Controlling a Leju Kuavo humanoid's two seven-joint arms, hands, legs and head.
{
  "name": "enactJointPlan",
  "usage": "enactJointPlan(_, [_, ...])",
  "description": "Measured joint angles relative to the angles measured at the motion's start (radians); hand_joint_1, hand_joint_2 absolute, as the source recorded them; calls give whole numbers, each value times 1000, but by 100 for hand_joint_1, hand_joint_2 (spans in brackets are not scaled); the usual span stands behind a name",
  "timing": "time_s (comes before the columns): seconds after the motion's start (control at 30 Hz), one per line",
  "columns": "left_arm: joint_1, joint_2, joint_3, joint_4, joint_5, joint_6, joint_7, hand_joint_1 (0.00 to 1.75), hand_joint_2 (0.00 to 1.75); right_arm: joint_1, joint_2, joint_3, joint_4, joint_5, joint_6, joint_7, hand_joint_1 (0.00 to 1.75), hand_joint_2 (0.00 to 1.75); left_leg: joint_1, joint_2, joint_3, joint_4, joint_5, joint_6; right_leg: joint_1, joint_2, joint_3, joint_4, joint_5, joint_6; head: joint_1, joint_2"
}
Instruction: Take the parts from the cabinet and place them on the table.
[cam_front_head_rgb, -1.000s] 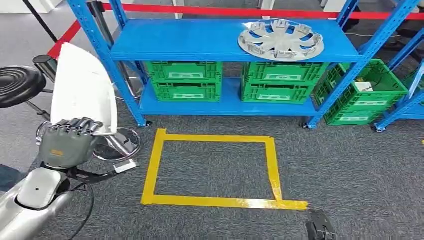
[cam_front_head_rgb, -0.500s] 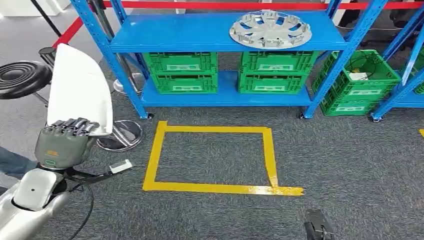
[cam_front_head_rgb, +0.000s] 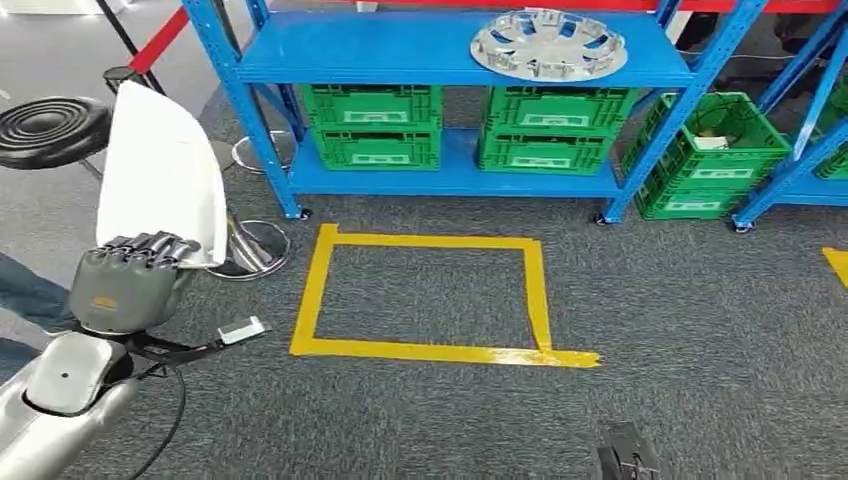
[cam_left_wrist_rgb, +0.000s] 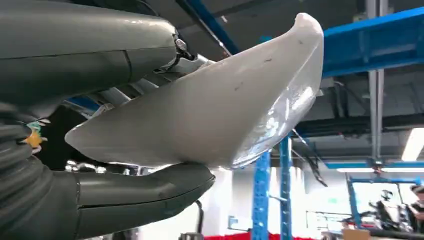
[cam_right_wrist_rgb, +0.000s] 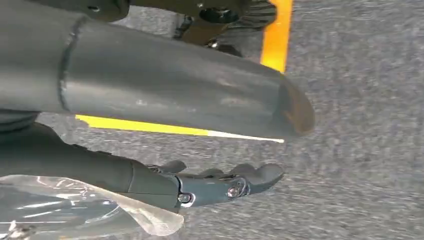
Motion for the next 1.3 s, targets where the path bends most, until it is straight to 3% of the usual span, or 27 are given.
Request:
enactJointPlan(0.03, [0, 0, 0, 0, 7, 0, -2, 175, 175, -1, 0, 0, 0, 4, 1, 0, 0, 0, 2, -1, -11, 7, 7, -8, -4, 0, 56, -77, 11, 3, 0, 0])
enactJointPlan(0.07, [0, 1, 0, 0, 13, 1, -3, 175, 175, -3, 3, -1, 0, 8, 2, 0, 0, 0, -1, 0, -24, 13, 12, -15, -3, 2, 124, -166, -38, 8, 2, 0])
enactJointPlan(0.1, [0, 2, 0, 0, 18, 1, -5, 175, 175, -4, 3, -3, 1, 12, 1, 1, 0, 0, -2, 1, -29, 22, 18, -20, 1, 7, 160, -234, -66, -8, 0, 0])
enactJointPlan(0.2, [2, 4, -1, 0, 23, 4, -8, 175, 175, -3, 8, -5, 10, 20, -2, 6, 0, 0, 1, 0, -32, 18, 41, -33, 5, 7, 133, -228, -63, -31, 1, 0])
enactJointPlan(0.23, [4, 7, -1, 0, 26, 5, -9, 175, 175, -4, 13, -5, 11, 25, -3, 8, 0, 0, 3, -1, -41, 25, 28, -38, 1, 3, 144, -230, -55, -44, 0, 0])
enactJointPlan(0.27, [5, 10, -1, 0, 28, 5, -9, 175, 175, -6, 15, -5, 13, 27, -5, 10, 0, 0, 3, -1, -48, 53, -12, -43, 2, 2, 138, -230, -51, -51, -2, 0])
enactJointPlan(0.33, [7, 20, 1, 0, 38, 7, -9, 175, 175, -10, 19, -6, 17, 37, -14, 18, 0, 0, 3, -2, -89, 203, -112, -49, 5, 0, 131, -227, -39, -66, -5, 0])
enactJointPlan(0.37, [11, 24, 2, 0, 47, 9, -10, 175, 175, -11, 22, -6, 19, 40, -16, 21, 0, 0, 3, -2, -113, 281, -140, -50, 8, 0, 126, -225, -37, -68, -5, 0])
enactJointPlan(0.4, [16, 30, 3, 0, 54, 11, -12, 175, 175, -12, 27, -6, 22, 44, -17, 27, 0, 0, 3, -2, -126, 329, -147, -49, 11, 0, 121, -223, -36, -69, -5, 0])
enactJointPlan(0.47, [22, 43, 8, 0, 70, 12, -18, 175, 175, -13, 38, -6, 26, 52, -19, 35, 0, 0, 2, -3, -92, 289, -102, -40, 17, 1, 118, -218, -36, -69, -5, 0])
enactJointPlan(0.53, [23, 56, 17, -1, 76, 13, -22, 175, 175, -17, 50, -5, 28, 57, -22, 37, 0, 0, -6, -6, -10, 128, -20, -17, 23, 2, 121, -214, -40, -70, -5, 0])
enactJointPlan(0.57, [23, 63, 24, -2, 77, 14, -24, 175, 175, -20, 61, -5, 31, 59, -23, 37, 0, 0, -10, -9, 14, 89, -33, 1, 22, 1, 117, -214, -42, -69, -1, 0])
enactJointPlan(0.7, [27, 80, 37, -6, 79, 16, -28, 175, 175, -22, 71, -5, 31, 69, -31, 48, 0, 0, -22, -7, 21, 50, -25, 5, 16, 0, 106, -220, -32, -50, -4, 0])
enactJointPlan(0.73, [27, 82, 39, -8, 79, 16, -30, 175, 175, -22, 71, -5, 30, 72, -32, 55, 0, 0, -8, -6, 44, 5, -29, 10, 20, 0, 103, -216, -47, -43, -3, 0])
enactJointPlan(0.77, [27, 82, 42, -10, 78, 16, -31, 175, 175, -22, 71, -4, 27, 76, -32, 58, 0, 0, -8, -4, 44, 2, -27, 11, 19, 2, 86, -201, -60, -37, -1, 0])
enactJointPlan(0.87, [32, 79, 47, -11, 78, 18, -32, 175, 175, -19, 72, 1, 22, 83, -31, 78, 0, 0, -6, -3, 39, -1, -23, 14, 11, 2, -19, 24, -157, -20, 0, 0])
enactJointPlan(0.9, [35, 77, 47, -11, 78, 18, -34, 175, 175, -14, 72, 2, 22, 86, -32, 81, 0, 0, -5, -3, 37, 2, -21, 12, 8, 2, -50, 82, -171, -16, 2, 0])
enactJointPlan(0.93, [39, 77, 47, -11, 77, 18, -36, 175, 175, -11, 72, 2, 22, 86, -32, 84, 0, 0, -4, -3, 34, 6, -21, 12, 7, 1, -60, 94, -159, -13, 2, 0])
enactJointPlan(0.97, [42, 77, 47, -11, 76, 18, -37, 175, 175, -9, 71, 2, 22, 85, -32, 84, 0, 0, -1, -3, 31, 12, -22, 11, 5, 1, -45, 55, -122, -10, 2, 0])
enactJointPlan(1.03, [45, 77, 47, -11, 76, 18, -38, 175, 175, -9, 71, 2, 22, 81, -32, 84, 0, 0, 4, -4, 27, 22, -24, 3, -1, 1, 35, -117, -27, -3, 2, 0])
enactJointPlan(1.07, [45, 77, 47, -11, 76, 18, -39, 175, 175, -10, 72, 2, 22, 81, -32, 84, 0, 0, 4, -4, 23, 31, -26, -6, -4, 2, 63, -181, -22, 1, 2, 0])
enactJointPlan(1.1, [46, 79, 48, -11, 76, 18, -39, 175, 175, -11, 74, 3, 21, 79, -32, 84, 0, 0, -3, -7, 13, 44, -27, -15, 0, 5, 67, -196, -30, -6, 6, 0])
enactJointPlan(1.13, [48, 80, 48, -11, 76, 18, -39, 175, 175, -11, 74, 3, 20, 79, -32, 83, 0, 0, -3, -7, 7, 42, -20, -20, 0, 6, 67, -185, -26, -22, 2, 0])
enactJointPlan(1.2, [52, 81, 48, -11, 76, 19, -40, 175, 175, -6, 74, 3, 19, 78, -32, 82, 0, 0, 0, -7, 6, 37, -9, -34, 5, 7, 59, -181, -18, -36, 3, 0])
enactJointPlan(1.23, [53, 82, 48, -11, 76, 19, -40, 175, 175, -5, 74, 3, 19, 78, -32, 82, 0, 0, 1, -7, 3, 39, -9, -38, 0, 7, 57, -187, -10, -48, 3, 0])
enactJointPlan(1.27, [55, 82, 49, -11, 76, 19, -40, 175, 175, -5, 74, 3, 18, 79, -32, 81, 0, 0, 3, -7, -5, 52, -30, -42, -2, 4, 54, -188, -4, -57, 2, 0])
enactJointPlan(1.3, [55, 84, 49, -11, 76, 19, -40, 175, 175, -5, 73, 2, 15, 79, -32, 80, 0, 0, 3, -7, -22, 103, -76, -46, -2, 4, 48, -188, 1, -65, -1, 0])
